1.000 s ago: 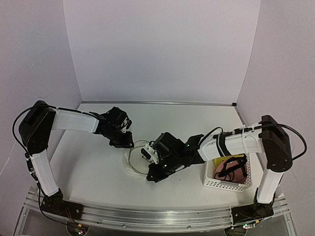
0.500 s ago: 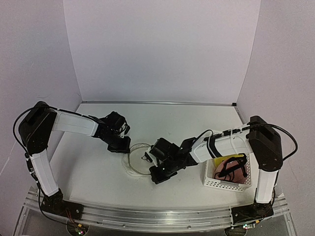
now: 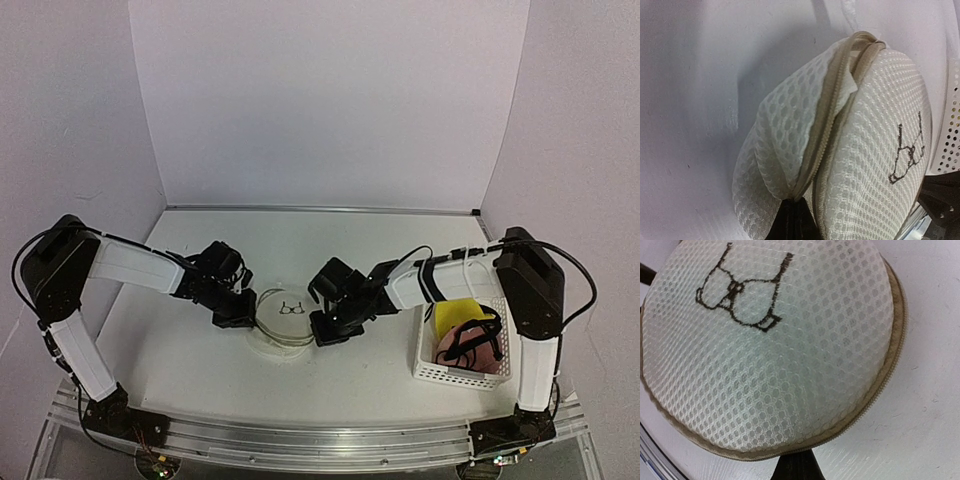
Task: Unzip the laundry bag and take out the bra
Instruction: Adjust the laundry bag at the center of the board.
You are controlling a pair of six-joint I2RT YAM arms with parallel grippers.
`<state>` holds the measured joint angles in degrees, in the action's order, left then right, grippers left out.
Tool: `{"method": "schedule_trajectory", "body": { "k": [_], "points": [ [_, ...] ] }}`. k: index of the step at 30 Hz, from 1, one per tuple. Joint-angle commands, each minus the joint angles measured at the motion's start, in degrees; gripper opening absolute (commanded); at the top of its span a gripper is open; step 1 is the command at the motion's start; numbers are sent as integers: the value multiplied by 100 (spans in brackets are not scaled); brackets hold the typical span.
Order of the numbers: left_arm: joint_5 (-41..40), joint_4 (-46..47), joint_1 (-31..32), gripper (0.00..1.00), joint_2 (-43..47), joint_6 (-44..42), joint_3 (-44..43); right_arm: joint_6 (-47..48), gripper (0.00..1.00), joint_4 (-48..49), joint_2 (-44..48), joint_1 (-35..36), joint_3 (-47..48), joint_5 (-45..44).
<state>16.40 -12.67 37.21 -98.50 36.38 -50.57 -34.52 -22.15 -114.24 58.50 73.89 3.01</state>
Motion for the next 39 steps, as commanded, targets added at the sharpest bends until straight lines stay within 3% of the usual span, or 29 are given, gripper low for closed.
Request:
{"method": "schedule_trajectory", "body": {
  "k": [1,10,21,24,30,34,39],
  "points": [
    [369,853,159,0,416,773,179,0,0,-11,-21,-112,240,-198],
    [440,1842,380,0,241,1666,210,245,0,-234,263,-458,72,-527],
    [293,1907,432,1,277,1872,116,374,0,-468,854,-646,-309,-991],
    [286,1881,419,6,338,1826,134,385,5,-521,1040,-651,-406,-1022],
    [23,1466,401,27,565,1627,35,376,14,-603,1488,-647,-579,-1071],
    [-263,974,356,30,779,1398,-70,366,19,-703,1870,-647,-629,-1175],
    [-675,451,281,31,1167,1105,-121,330,33,-1020,2405,-662,-641,-1496]
  ]
}}
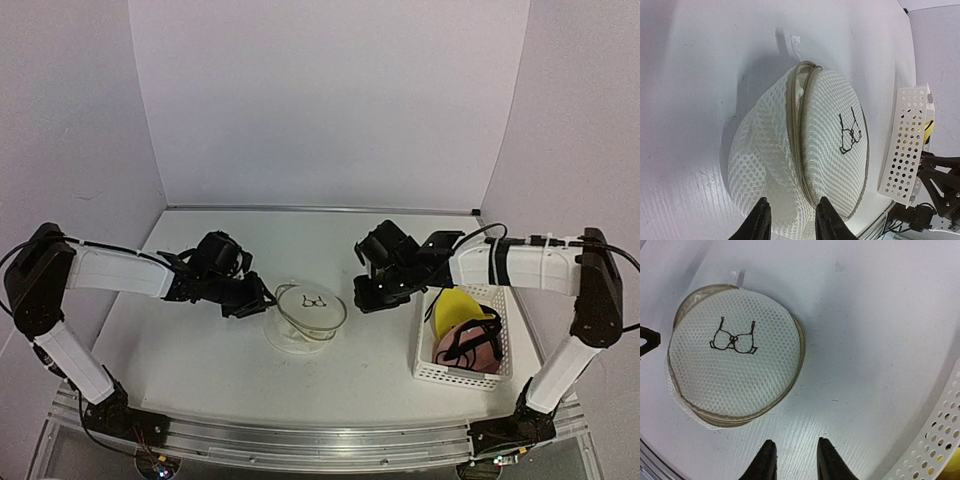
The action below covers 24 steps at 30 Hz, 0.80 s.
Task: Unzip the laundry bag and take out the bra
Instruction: Adjust the laundry bag at the center of the board, then move the bin to the center of the board.
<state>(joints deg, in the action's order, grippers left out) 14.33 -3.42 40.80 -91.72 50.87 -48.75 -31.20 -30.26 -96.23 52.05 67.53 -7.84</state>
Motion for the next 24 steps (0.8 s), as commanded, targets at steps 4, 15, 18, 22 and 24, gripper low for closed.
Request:
{"method": "schedule_trajectory", "body": {
  "k": [4,15,18,22,24],
  "points": [
    [-924,-972,-96,32,910,-628,-420,-118,45,-533,1064,-99,-190,-840],
    [-1717,-1813,-125,42,1910,-1496,-868,-1159,65,-990,1588,-489,-1191,-1548],
    [-1852,-1905,-125,44,2084,-1623,-921,-1405,65,-991,1406,-521,-1272,-1467],
    [-1946,-1984,-125,45,2166,-1725,-961,-1527,64,-986,1010,-550,-1180,-1479],
    [-1962,-2013,-122,45,2180,-1753,-972,-1525,61,-940,834,-556,-1135,-1461]
  ]
}}
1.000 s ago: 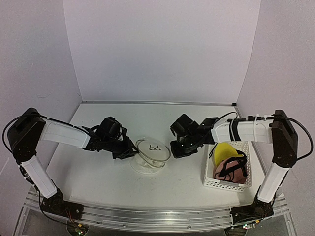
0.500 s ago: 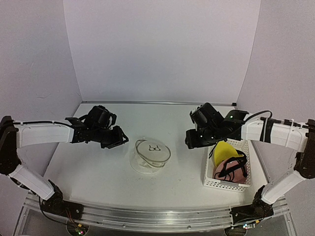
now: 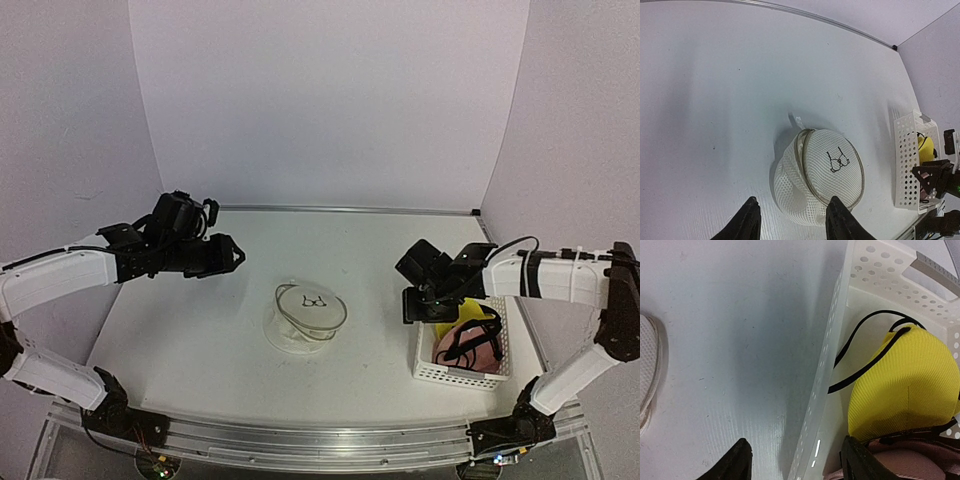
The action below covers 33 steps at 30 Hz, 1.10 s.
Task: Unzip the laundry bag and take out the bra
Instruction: Move the bin to the center of the board.
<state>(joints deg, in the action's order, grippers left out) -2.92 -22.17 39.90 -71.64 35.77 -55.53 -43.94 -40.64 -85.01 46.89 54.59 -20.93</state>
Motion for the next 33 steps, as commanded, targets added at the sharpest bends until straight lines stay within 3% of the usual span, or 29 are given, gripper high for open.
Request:
{"method": "schedule_trajectory", "body": {
  "k": [1,8,23,33],
  "points": [
    [-248,-144,-35,45,178,-245,-288,-240,59,138,-362,-49,177,-139],
    [-460,-222,-41,47,352,-279,-208,-181,48,308,-725,-123,278,-79],
    [-683,-270,-59,49,454,-304,-82,369,0,355,-1247,-137,1046,28],
    [-779,-343,-87,49,586,-297,-29,1217,0,526,-1898,-142,2038,412]
  ]
}}
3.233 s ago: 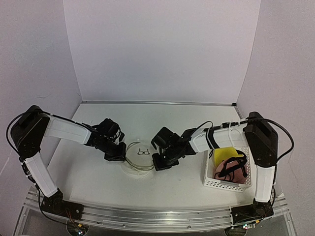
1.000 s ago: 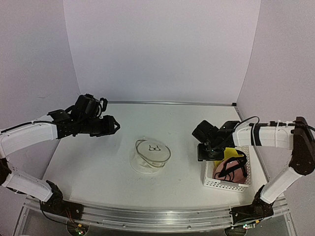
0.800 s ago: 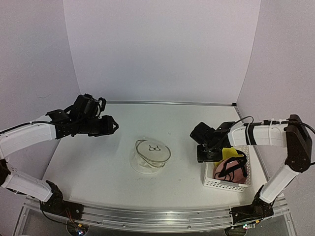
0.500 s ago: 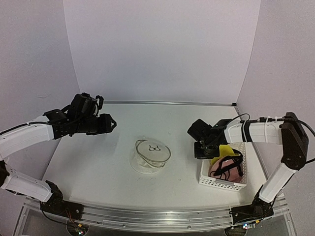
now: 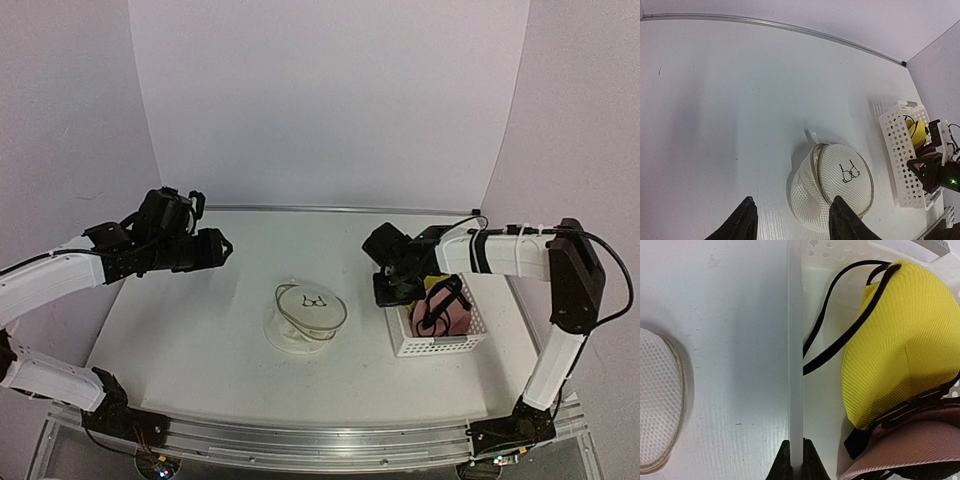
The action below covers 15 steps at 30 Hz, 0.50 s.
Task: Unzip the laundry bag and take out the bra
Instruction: Move the bin to the center of the board.
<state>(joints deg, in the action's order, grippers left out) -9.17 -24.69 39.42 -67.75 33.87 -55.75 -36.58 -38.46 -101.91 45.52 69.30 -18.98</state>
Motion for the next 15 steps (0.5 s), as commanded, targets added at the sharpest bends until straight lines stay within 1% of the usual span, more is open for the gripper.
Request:
{"method": "schedule_trajectory", "body": {
  "k": [1,7,13,15],
  "points": [
    [-160,-101,-44,49,203,-104,-12,609,0,348,-343,0,696,281],
    [-201,-186,-54,49,292,-95,-57,1254,0,392,-1096,-5,1525,546],
    [-263,-300,-57,50,428,-54,-68,1518,0,392,-1610,1,2143,610],
    [-306,-340,-57,50,467,-48,-62,1530,8,392,-1687,-1,2244,606]
  ]
}}
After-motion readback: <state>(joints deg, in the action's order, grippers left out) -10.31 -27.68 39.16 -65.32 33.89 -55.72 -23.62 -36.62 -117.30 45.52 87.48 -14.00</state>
